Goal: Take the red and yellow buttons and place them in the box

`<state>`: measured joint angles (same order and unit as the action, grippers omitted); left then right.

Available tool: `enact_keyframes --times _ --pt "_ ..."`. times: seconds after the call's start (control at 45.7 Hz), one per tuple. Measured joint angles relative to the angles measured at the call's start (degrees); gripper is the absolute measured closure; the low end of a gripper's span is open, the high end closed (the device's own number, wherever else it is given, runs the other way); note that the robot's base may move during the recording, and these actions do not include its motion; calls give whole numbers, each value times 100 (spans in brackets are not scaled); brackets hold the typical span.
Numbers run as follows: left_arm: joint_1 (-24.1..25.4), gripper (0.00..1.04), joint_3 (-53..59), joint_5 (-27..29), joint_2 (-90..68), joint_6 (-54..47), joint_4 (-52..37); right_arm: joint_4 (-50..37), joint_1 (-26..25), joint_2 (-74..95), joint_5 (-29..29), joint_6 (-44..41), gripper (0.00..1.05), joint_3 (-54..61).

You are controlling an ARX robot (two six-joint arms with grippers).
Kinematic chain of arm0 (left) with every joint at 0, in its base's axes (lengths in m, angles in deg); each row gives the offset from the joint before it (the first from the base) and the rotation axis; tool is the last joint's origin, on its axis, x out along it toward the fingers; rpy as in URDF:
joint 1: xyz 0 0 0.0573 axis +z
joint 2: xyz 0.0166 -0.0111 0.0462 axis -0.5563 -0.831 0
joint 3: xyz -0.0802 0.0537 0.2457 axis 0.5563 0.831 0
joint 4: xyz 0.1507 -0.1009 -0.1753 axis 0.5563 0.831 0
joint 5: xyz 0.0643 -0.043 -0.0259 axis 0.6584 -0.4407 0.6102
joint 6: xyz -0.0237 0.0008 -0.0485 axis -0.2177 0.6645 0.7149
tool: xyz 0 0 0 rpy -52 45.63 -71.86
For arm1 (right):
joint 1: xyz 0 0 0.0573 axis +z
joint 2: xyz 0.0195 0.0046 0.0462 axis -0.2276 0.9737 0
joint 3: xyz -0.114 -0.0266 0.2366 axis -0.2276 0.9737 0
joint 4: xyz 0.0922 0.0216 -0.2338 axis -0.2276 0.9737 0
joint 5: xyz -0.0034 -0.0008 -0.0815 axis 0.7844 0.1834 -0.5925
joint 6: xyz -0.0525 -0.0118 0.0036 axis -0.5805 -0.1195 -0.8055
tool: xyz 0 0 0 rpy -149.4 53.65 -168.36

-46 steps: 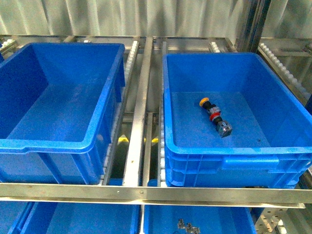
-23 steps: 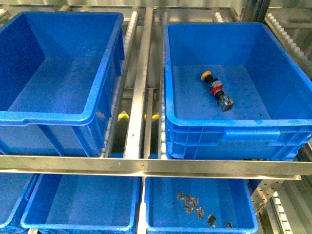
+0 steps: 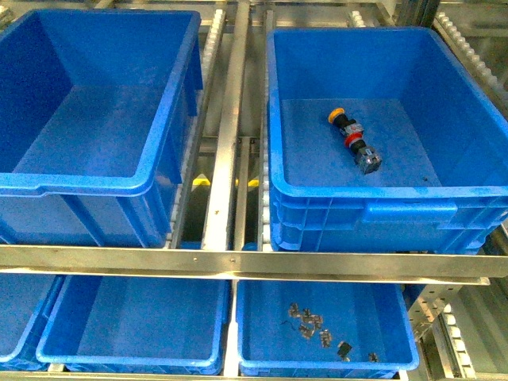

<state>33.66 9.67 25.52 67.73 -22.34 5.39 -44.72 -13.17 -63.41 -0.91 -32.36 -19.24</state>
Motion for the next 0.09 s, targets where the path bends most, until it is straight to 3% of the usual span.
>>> enact_keyframes --times 0.088 --pt "0 8 0 0 0 2 0 0 0 0 0 0 7 0"
